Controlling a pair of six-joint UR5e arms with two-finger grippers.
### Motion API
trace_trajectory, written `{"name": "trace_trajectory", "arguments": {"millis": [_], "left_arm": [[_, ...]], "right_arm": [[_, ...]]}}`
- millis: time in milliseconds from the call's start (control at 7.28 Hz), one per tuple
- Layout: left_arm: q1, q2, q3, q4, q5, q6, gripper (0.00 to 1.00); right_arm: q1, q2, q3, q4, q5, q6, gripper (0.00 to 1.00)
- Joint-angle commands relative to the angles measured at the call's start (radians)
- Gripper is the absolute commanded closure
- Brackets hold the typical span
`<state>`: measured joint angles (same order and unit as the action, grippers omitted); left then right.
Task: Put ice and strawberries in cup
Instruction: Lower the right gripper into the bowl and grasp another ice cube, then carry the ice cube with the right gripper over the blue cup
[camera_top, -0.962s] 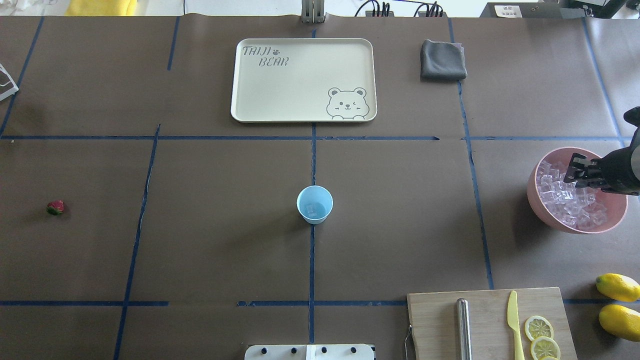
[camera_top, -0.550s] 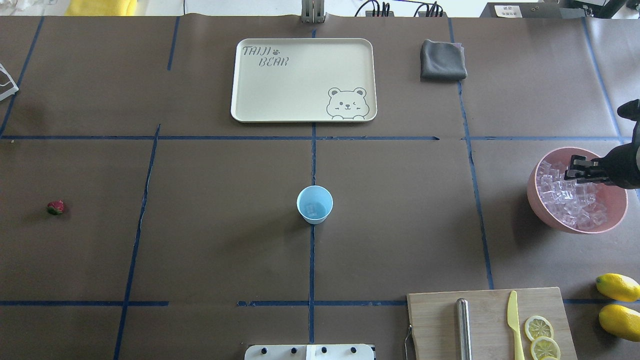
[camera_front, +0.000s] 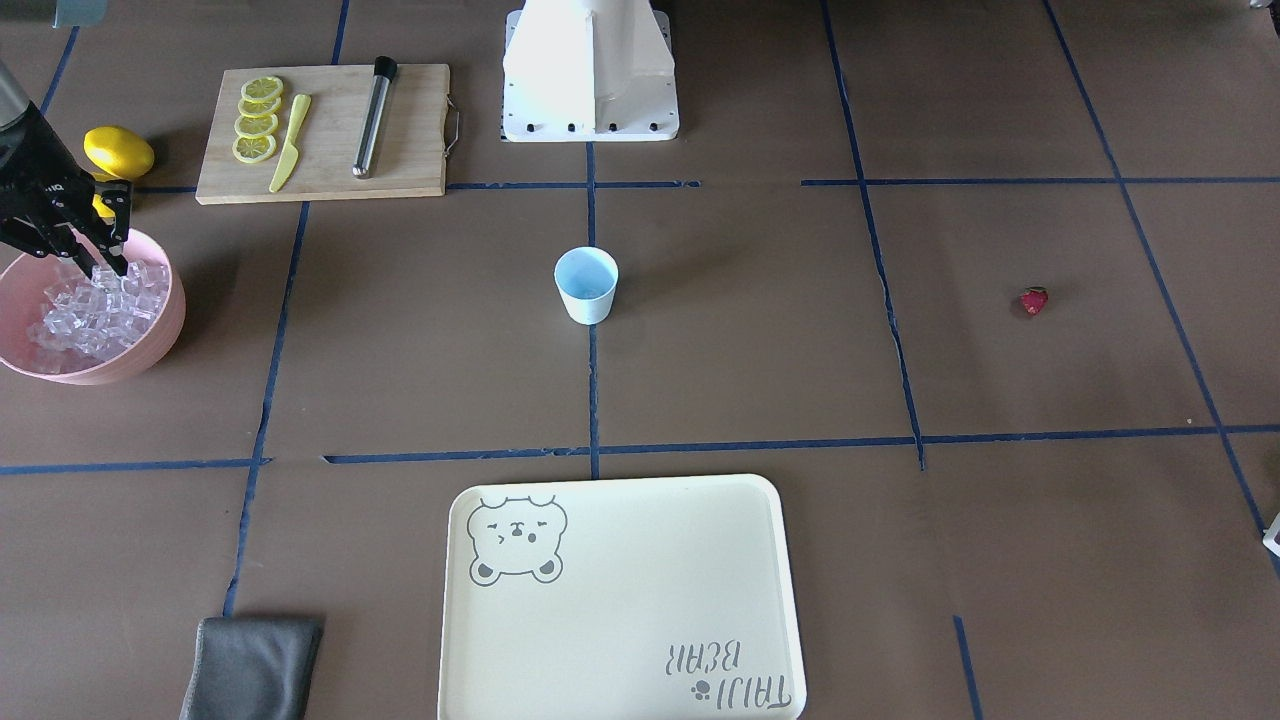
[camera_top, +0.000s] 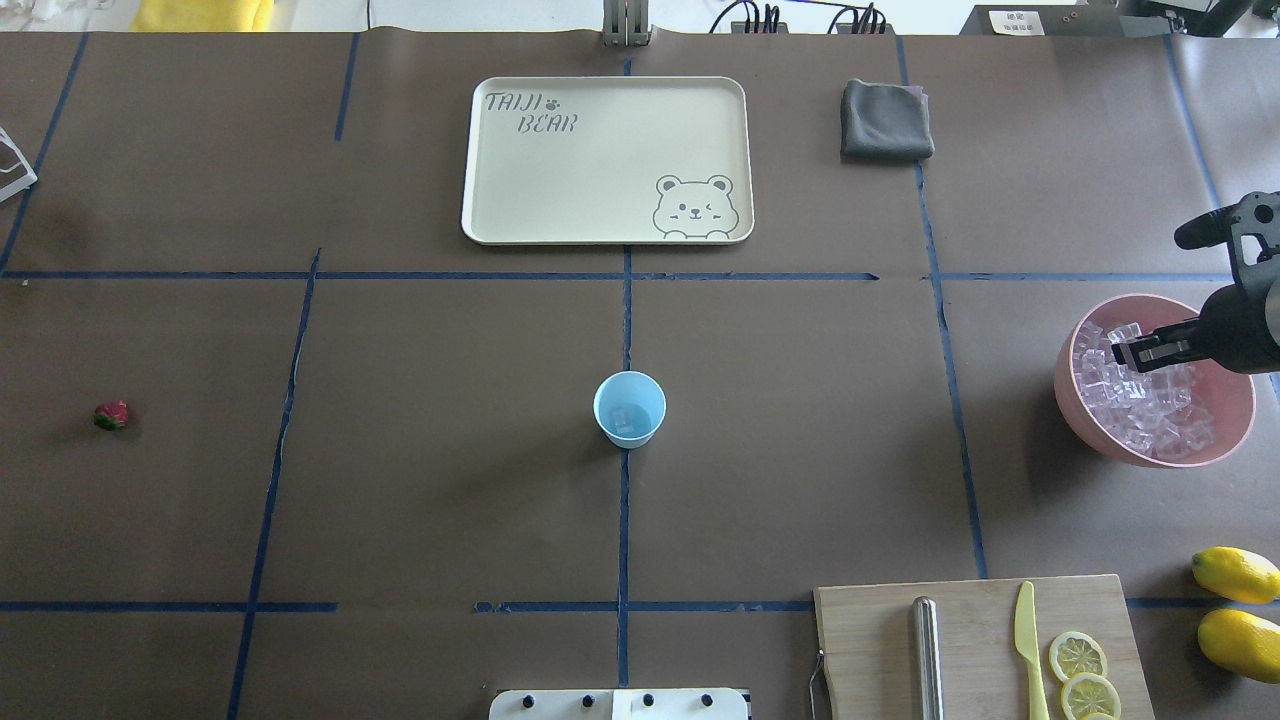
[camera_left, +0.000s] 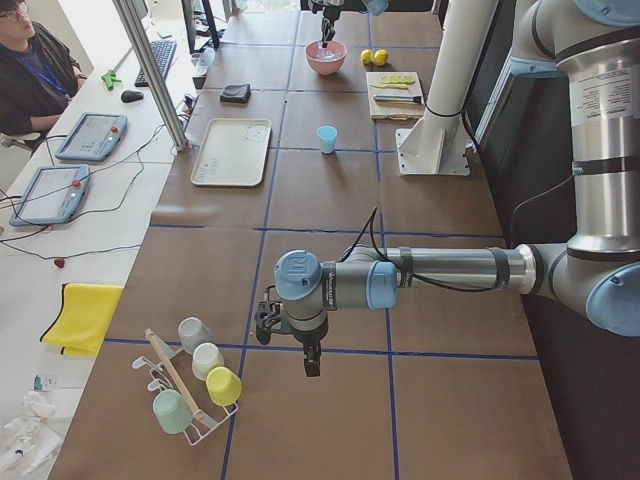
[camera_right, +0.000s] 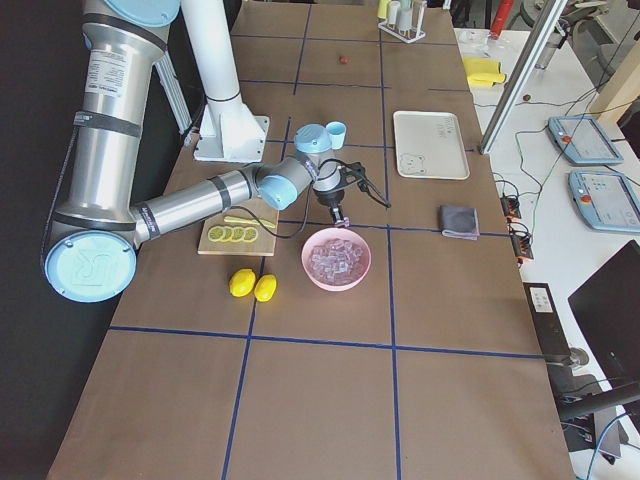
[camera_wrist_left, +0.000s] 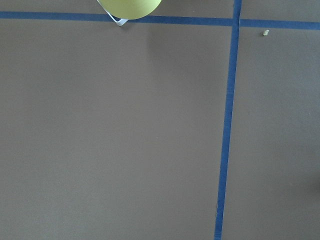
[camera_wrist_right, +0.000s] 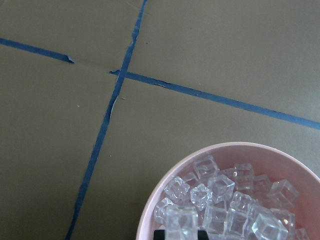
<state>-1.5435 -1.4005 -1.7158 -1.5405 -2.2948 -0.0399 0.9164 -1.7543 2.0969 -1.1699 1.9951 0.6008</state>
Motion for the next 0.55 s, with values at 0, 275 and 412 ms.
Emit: {"name": "trace_trajectory", "arguments": {"millis": [0,275,412], "left_arm": [[0.002,-0.002,0.002,-0.001,0.000,0.000,0.00],[0.002,-0.002,0.001,-0.003,0.000,0.000,0.00],[0.003,-0.002,0.001,-0.003,0.000,0.000,0.00]], "right_arm": [[0.013,0.063,0.005,-0.016,0.091,-0.067,1.00],[0.056,0.297,0.027,-0.330,0.163,-0.055,1.00],[0.033,0.403,0.031,-0.444,0.151,-0.032,1.00]]}}
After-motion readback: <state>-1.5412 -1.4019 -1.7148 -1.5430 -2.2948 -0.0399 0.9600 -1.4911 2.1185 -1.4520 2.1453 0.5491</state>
